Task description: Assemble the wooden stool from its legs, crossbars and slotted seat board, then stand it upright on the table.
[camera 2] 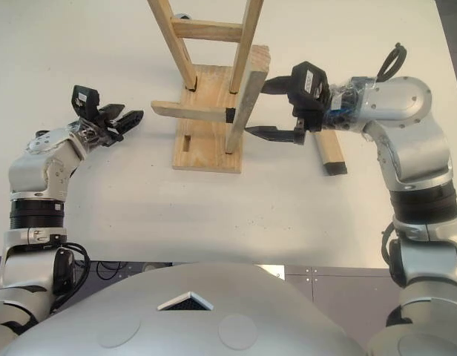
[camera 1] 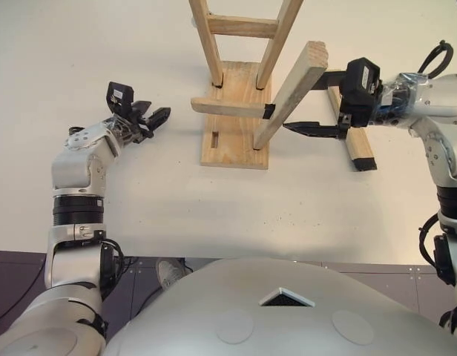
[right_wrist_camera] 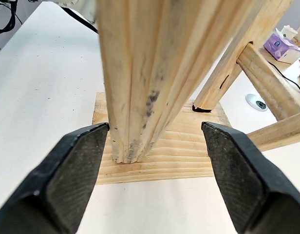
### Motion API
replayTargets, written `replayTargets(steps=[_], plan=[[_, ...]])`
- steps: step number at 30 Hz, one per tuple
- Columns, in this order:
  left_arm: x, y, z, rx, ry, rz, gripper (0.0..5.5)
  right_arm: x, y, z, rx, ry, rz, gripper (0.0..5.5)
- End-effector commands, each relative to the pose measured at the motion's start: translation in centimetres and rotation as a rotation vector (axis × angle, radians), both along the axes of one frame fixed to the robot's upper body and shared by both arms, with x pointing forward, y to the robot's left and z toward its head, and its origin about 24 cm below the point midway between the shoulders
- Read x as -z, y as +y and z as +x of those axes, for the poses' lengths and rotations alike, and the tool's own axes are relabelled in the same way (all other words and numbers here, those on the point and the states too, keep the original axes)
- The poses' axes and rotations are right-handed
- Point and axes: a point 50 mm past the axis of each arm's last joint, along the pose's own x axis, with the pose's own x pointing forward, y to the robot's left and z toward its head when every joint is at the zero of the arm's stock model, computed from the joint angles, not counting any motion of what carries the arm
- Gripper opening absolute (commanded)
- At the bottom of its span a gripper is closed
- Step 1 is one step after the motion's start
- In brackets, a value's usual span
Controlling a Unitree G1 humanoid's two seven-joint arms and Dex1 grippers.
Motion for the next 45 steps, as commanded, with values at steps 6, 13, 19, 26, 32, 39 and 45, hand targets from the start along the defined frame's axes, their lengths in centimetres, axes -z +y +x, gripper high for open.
replayTargets(steps=[6, 13, 19, 26, 32, 39, 45], plan=[[1.3, -2.4, -2.5, 0.206, 0.006, 0.015, 1.40, 7.1, -4.5, 0.6, 0.417, -0.013, -0.293, 2.66], [1.8, -3.9, -4.0, 0.329, 0.073, -0.001, 0.43, 3.6, -4.8, 2.7, 0.847, -0.027, 0.152, 1.53], [2.0, -4.7, -4.4, 0.381, 0.100, 0.001, 0.00, 3.7, -6.8, 2.3, 1.009, 0.028, 0.174, 0.85], [1.4, -6.3, -4.2, 0.383, 0.076, -0.039, 0.00, 4.6, -9.4, 2.1, 1.179, 0.107, 0.182, 2.06], [0.6, -3.7, -3.3, 0.089, -0.035, -0.053, 0.00, 5.4, -10.2, -0.3, 1.070, 0.374, 0.090, 3.09], [1.7, -1.3, -3.9, -0.126, -0.072, 0.002, 0.00, 7.6, -9.2, -1.7, 0.879, 0.456, -0.128, 3.49], [1.3, -1.5, -4.0, -0.177, -0.119, -0.027, 0.00, 9.5, -10.8, -3.3, 0.843, 0.479, -0.310, 3.49]])
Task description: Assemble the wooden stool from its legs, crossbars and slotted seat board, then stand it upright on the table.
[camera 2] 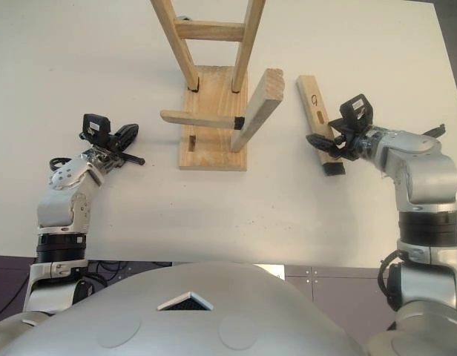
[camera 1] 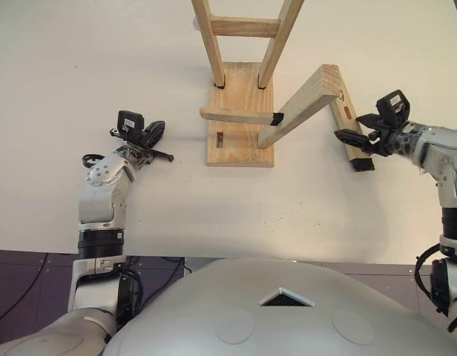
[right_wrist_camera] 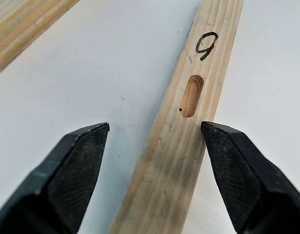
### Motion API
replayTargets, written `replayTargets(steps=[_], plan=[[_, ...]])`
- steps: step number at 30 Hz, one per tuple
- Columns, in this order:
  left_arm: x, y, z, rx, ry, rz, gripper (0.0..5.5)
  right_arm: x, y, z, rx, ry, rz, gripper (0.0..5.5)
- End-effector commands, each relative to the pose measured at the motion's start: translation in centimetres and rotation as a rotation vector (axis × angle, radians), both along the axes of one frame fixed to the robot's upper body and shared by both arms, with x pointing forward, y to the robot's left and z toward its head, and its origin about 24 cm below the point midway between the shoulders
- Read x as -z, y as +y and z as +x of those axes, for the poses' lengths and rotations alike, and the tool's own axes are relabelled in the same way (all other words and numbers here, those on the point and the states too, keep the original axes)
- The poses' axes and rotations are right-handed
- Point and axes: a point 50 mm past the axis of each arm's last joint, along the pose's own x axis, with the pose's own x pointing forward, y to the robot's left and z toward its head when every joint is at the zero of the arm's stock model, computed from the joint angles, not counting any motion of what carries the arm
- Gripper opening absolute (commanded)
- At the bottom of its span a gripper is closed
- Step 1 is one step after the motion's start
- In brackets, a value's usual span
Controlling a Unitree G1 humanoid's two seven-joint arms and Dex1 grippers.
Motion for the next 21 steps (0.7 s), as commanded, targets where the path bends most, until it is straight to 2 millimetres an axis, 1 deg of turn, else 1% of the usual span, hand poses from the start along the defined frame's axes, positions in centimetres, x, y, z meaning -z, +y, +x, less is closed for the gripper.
replayTargets(steps=[1, 4, 7, 10, 13, 17, 21], plan=[[-0.2, 0.7, -0.5, -0.035, -0.015, 0.011, 0.00, 1.4, -1.1, -1.3, 0.008, 0.087, -0.048, 3.49], [0.1, 0.4, -0.5, -0.039, -0.016, 0.014, 0.00, 0.4, -1.2, 0.2, 0.031, 0.021, -0.038, 3.49], [0.3, -0.3, -0.3, -0.036, -0.020, 0.009, 0.00, 0.4, -1.5, 0.5, 0.030, 0.022, -0.045, 3.49], [0.5, -0.6, -0.4, -0.046, -0.025, 0.010, 0.00, 0.9, -2.0, 0.3, 0.035, 0.044, -0.075, 3.04], [0.2, -0.1, -0.5, -0.083, -0.050, 0.009, 0.00, 1.0, -2.4, 0.3, 0.039, 0.069, -0.093, 2.53], [-2.0, 1.0, 0.3, -0.171, -0.155, 0.004, 0.00, 1.1, -2.7, -0.1, 0.008, 0.129, -0.120, 1.95], [-4.8, 1.5, 1.5, -0.271, -0.299, -0.007, 0.00, 0.9, -2.6, 0.9, 0.000, 0.090, -0.163, 1.28]])
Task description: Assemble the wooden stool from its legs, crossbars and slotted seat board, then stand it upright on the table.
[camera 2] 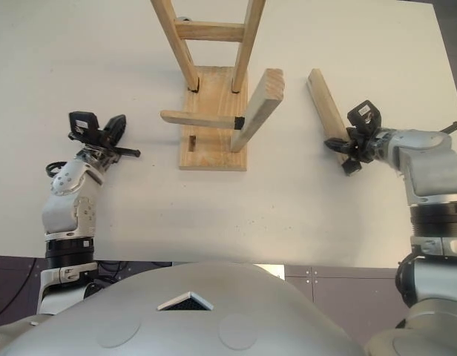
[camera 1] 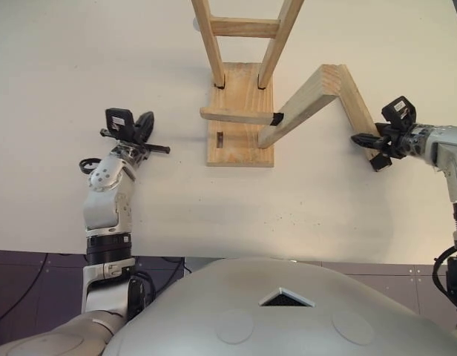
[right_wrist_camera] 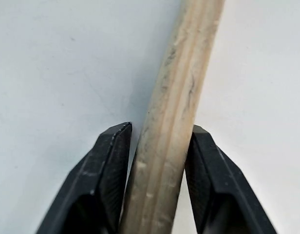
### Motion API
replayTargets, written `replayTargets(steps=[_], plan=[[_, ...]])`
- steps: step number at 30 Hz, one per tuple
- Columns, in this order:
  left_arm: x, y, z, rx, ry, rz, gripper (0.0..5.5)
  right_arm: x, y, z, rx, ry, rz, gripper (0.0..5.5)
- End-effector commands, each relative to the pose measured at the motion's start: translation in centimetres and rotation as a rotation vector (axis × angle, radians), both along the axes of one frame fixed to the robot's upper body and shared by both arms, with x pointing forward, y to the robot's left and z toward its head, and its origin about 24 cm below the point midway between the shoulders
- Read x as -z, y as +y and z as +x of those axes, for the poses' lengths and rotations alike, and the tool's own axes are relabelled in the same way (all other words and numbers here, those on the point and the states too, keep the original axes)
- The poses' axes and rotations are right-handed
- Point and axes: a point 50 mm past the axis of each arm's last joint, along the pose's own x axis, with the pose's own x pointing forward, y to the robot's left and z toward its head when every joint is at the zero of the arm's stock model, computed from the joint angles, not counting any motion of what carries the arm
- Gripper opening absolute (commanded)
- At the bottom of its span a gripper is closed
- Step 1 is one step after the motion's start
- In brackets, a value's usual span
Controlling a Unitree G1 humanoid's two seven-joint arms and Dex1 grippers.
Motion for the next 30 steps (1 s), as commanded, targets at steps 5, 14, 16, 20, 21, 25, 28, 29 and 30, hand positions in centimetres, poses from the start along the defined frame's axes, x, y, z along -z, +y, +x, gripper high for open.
replayTargets(steps=[5, 14, 16, 20, 21, 25, 28, 29, 30], plan=[[-6.7, -0.3, 3.5, -0.041, -0.288, -0.025, 0.18, 0.2, 0.0, 1.8, 0.124, -0.199, -0.062, 1.01], [-19.1, -5.5, 4.9, 0.365, -0.659, -0.409, 1.64, -18.1, 7.0, 7.2, 0.136, -1.337, 0.203, 1.01], [-22.0, -6.9, 4.6, 0.499, -0.727, -0.480, 1.96, -19.6, 9.7, 6.9, 0.051, -1.334, 0.423, 1.01], [-26.2, -8.9, 4.8, 0.660, -0.803, -0.529, 2.52, -20.6, 13.3, 5.9, -0.115, -1.380, 0.488, 1.01], [-26.7, -9.3, 4.9, 0.684, -0.811, -0.535, 2.68, -20.3, 14.3, 5.7, -0.147, -1.376, 0.493, 1.01], [-27.8, -11.6, 5.1, 0.748, -0.812, -0.603, 3.38, -18.7, 17.2, 5.2, -0.233, -1.306, 0.507, 1.01], [-27.8, -12.1, 5.2, 0.761, -0.801, -0.609, 3.88, -18.3, 18.1, 5.1, -0.261, -1.292, 0.509, 1.01], [-27.7, -12.2, 5.2, 0.768, -0.794, -0.600, 4.01, -18.2, 18.3, 4.9, -0.273, -1.288, 0.515, 1.01], [-27.7, -12.2, 5.2, 0.767, -0.787, -0.588, 4.14, -18.1, 18.4, 4.8, -0.287, -1.285, 0.524, 1.01]])
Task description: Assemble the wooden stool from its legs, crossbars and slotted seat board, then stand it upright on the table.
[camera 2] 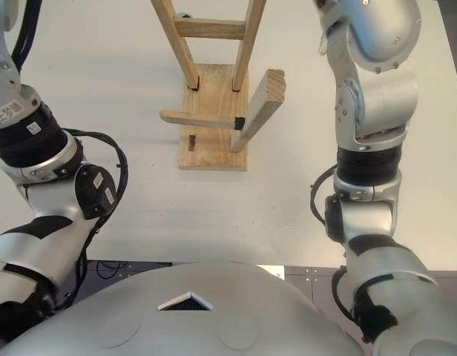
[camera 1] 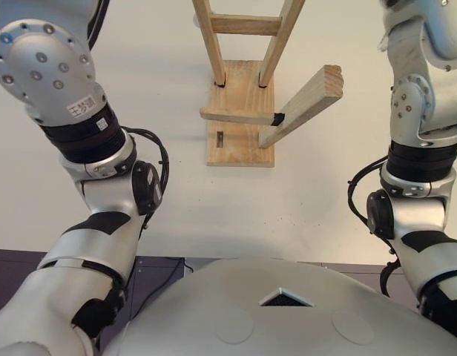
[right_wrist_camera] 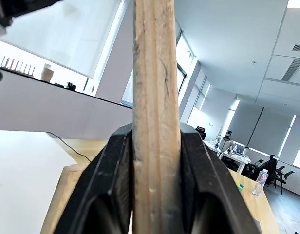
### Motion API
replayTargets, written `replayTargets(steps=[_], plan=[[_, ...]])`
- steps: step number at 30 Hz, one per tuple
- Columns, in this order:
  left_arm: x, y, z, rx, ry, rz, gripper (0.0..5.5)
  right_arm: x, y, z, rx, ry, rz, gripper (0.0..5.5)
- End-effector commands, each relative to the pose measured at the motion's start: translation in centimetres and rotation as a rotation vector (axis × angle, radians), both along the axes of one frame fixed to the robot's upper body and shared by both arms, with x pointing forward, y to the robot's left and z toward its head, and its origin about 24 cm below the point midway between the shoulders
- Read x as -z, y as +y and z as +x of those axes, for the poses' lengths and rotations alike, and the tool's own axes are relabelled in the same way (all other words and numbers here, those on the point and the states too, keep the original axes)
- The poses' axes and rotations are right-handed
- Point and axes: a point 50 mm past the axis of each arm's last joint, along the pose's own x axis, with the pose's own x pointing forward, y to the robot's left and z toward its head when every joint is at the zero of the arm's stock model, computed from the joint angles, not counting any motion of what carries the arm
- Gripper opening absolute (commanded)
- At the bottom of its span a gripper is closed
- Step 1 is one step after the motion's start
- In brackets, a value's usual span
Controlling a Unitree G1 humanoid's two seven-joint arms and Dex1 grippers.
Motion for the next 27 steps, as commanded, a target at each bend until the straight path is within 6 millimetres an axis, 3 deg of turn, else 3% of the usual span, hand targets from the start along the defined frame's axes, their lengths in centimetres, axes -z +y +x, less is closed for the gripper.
replayTargets(steps=[1, 8, 12, 22, 27], plan=[[0.0, -0.4, 0.1, 0.015, 0.010, 0.042, 4.21, 0.3, 1.0, -0.9, -0.069, -0.004, -0.006, 1.01], [0.9, -0.6, 0.5, 0.052, 0.050, 0.050, 4.22, 0.9, 1.8, -2.0, -0.159, -0.039, -0.087, 1.01], [0.9, 0.6, 0.3, 0.065, 0.051, -0.007, 3.56, 1.2, 0.8, -1.5, -0.133, -0.055, -0.153, 1.01], [1.6, 0.9, 0.2, 0.082, 0.039, 0.044, 2.04, 1.9, 0.2, -1.1, -0.126, -0.078, -0.266, 1.01], [1.7, 1.0, 0.2, 0.082, 0.026, 0.028, 2.04, 2.0, 0.1, -0.8, -0.111, -0.090, -0.299, 1.01]])
